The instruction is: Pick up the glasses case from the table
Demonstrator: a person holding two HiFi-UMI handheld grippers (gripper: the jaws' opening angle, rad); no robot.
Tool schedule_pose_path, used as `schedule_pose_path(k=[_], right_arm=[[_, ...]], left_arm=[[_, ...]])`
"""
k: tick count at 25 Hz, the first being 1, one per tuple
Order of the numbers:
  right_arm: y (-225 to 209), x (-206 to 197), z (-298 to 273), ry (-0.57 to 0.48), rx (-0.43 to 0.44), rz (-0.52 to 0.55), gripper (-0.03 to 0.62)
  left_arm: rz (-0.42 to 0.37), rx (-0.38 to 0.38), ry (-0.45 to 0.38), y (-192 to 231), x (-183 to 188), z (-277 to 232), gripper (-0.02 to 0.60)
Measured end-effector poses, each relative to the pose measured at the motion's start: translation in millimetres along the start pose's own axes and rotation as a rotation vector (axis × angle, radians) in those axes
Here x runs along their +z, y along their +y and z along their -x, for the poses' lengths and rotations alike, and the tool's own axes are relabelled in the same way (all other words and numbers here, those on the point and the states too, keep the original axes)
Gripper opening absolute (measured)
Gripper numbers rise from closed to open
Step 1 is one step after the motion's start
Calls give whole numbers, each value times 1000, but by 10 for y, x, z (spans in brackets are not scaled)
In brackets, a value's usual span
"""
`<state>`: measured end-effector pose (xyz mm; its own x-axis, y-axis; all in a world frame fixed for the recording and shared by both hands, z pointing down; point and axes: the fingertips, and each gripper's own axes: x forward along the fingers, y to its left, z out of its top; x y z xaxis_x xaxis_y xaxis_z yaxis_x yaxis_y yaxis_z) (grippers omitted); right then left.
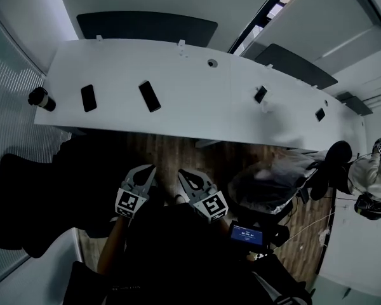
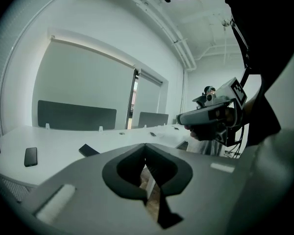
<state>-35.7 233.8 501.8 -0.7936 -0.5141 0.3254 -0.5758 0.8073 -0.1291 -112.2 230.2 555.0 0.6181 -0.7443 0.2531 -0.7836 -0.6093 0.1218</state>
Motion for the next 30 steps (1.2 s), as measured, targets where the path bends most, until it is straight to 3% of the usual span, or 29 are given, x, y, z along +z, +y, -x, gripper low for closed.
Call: schedule_pose_path(k=[10, 17, 19, 24, 27, 30], right_arm=[[70, 142, -511, 41, 12, 15, 8], [-286, 271, -836, 30, 22, 62, 8], [-401, 336, -937, 15, 36, 72, 8], [-796, 530, -1195, -27, 83, 97, 8], [-1156, 620, -1262, -49, 77, 88, 8], [-1544, 676, -1305, -65, 59, 62, 8]], left_arm=[[49, 5, 10, 716, -91, -14, 15], [77, 15, 41, 911, -158, -279, 23], [128, 35, 89, 962, -231, -374, 28], [328, 177, 277, 1345, -462, -703, 74], [415, 207, 318, 1506, -426, -962, 81], [444, 243, 345, 1676, -363, -1233, 86]])
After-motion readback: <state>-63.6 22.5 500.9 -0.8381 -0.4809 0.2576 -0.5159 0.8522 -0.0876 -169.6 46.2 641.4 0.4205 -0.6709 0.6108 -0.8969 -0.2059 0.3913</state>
